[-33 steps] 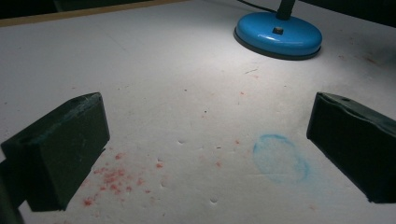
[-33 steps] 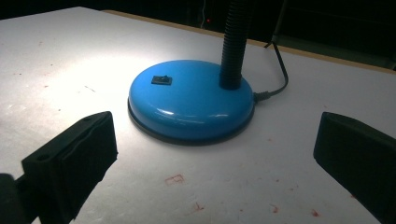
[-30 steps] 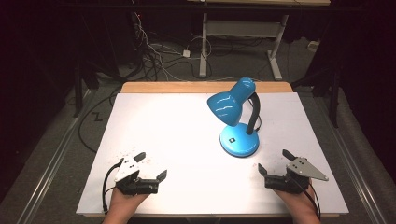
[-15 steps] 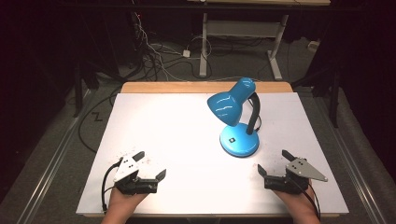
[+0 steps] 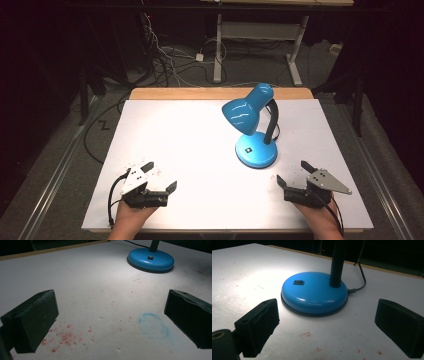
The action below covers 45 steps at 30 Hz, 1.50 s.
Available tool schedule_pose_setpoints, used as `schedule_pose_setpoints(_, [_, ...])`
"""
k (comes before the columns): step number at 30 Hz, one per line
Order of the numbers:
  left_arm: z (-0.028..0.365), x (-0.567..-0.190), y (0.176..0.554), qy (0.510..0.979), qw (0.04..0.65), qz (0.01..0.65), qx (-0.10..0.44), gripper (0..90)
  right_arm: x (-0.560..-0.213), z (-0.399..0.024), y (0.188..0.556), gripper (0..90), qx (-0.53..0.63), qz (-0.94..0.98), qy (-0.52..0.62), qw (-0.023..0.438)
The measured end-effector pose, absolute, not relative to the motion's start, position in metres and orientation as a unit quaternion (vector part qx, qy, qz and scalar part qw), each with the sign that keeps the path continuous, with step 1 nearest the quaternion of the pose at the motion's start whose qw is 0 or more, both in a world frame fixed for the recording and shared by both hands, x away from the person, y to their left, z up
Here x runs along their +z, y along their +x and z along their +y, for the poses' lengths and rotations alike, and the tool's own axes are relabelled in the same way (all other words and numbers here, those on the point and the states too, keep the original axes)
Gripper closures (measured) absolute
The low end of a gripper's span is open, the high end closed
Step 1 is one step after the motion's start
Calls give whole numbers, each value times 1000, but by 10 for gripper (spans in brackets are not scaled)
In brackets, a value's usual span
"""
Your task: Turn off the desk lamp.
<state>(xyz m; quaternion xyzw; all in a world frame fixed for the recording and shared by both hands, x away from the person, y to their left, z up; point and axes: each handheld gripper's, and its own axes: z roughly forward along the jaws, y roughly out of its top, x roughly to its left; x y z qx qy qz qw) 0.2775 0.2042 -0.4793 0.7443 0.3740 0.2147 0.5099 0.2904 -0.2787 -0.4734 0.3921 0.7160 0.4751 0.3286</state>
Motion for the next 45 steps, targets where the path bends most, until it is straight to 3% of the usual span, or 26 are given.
schedule_pose_setpoints(6, [204,-479,277,744,510,375,214,0,-475,-279,291,151,472,718,398,320])
schedule_pose_setpoints(21, [204,-480,277,744,508,375,217,0,-477,-278,293,206,466,725,399,313])
schedule_pose_setpoints(26, [205,-480,276,744,509,375,218,0,-476,-279,293,280,467,724,402,310])
schedule_pose_setpoints(37, [206,-479,276,743,510,374,218,0,-474,-278,292,507,469,732,399,294])
schedule_pose_setpoints(39, [206,-479,276,742,511,375,219,0,-474,-277,292,598,470,733,400,286])
schedule_pose_setpoints(45, [208,-477,275,740,512,375,221,0,-473,-278,293,756,469,736,401,278])
